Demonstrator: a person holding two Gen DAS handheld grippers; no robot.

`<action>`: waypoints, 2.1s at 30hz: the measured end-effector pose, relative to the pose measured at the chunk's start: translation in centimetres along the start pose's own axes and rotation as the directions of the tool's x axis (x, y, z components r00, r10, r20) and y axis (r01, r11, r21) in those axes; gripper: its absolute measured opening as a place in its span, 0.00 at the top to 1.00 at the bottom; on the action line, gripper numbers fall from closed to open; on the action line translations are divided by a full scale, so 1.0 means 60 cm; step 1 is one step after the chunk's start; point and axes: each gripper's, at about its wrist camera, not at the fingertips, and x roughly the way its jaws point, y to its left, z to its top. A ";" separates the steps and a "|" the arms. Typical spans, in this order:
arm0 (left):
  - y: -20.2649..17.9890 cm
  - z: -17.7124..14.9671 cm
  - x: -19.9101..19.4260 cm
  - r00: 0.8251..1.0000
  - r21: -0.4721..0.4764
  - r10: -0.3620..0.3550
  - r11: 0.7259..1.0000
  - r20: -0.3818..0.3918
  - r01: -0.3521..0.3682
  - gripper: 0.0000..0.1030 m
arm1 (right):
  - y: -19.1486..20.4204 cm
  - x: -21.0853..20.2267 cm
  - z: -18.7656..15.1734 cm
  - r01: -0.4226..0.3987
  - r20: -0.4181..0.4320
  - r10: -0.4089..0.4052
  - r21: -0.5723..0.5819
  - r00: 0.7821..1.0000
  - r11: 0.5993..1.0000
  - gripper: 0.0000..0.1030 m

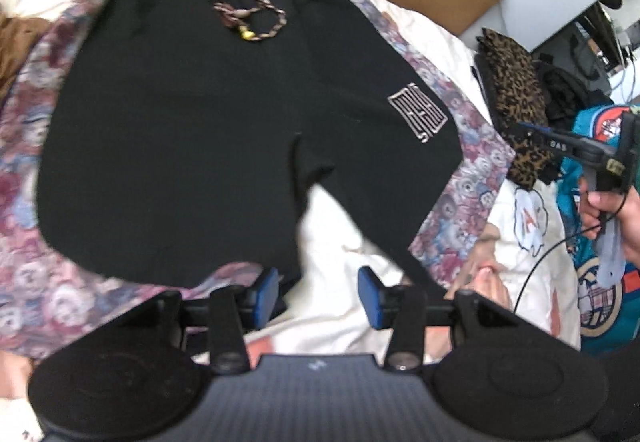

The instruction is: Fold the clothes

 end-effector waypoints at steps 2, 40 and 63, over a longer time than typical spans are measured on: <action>0.012 -0.008 -0.010 1.000 -0.012 0.025 1.000 -0.012 -0.025 0.55 | 0.013 -0.007 0.008 -0.024 0.012 0.024 0.003 1.000 1.000 0.69; 0.063 -0.096 0.076 0.992 -0.150 -0.092 0.983 0.088 0.105 0.99 | 0.198 -0.001 -0.044 -0.383 -0.174 0.372 -0.035 0.912 0.923 0.69; 0.079 -0.137 0.018 0.990 -0.011 -0.139 0.990 -0.040 0.138 1.00 | 0.251 0.012 -0.074 -0.547 -0.305 0.522 0.006 0.796 0.837 0.69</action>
